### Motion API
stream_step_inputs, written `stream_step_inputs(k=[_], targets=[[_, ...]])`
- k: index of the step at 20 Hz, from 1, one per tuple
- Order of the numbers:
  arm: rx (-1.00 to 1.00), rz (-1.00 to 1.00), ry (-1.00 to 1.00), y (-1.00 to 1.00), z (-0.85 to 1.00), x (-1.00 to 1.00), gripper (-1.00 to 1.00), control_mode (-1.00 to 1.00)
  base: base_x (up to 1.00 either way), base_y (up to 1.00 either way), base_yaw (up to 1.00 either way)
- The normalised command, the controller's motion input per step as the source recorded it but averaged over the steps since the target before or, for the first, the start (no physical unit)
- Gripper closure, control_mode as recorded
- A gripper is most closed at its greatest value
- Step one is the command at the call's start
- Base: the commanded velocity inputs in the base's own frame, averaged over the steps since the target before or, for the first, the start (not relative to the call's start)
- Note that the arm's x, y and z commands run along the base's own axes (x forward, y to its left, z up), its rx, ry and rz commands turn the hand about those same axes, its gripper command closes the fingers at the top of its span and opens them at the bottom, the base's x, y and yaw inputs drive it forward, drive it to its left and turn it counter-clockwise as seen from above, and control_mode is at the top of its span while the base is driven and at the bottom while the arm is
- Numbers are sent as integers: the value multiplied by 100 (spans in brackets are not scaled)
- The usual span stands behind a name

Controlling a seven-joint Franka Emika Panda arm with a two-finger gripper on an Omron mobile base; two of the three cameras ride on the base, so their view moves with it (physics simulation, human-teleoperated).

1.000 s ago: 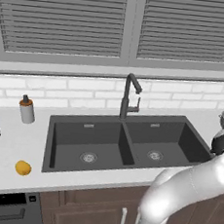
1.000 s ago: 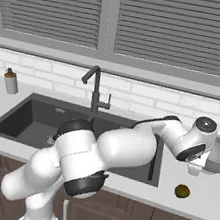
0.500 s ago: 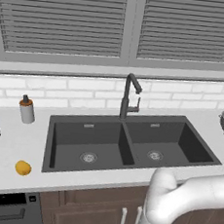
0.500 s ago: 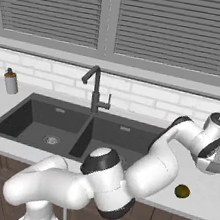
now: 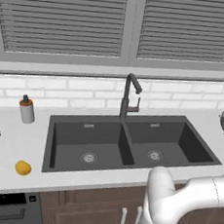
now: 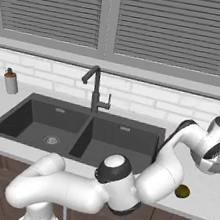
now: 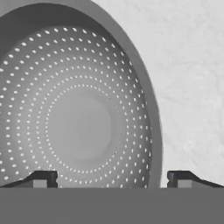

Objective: Put the colander in the sink, put the mango, mango in the colander, and turn on the sink faucet and pour water over the colander.

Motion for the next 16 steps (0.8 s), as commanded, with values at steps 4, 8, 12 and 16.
stream_step_inputs(k=[4, 8, 12, 16], targets=[[0, -3, 0, -4, -38, 15, -100, -100, 0, 0, 0], [-1, -4, 3, 13, -38, 23, -100, -100, 0, 0, 0], [-12, -1, 12, 70, -42, 11, 100, -100, 0, 0, 0], [-3, 0, 1, 45, -39, 0, 100, -100, 0, 0, 0]])
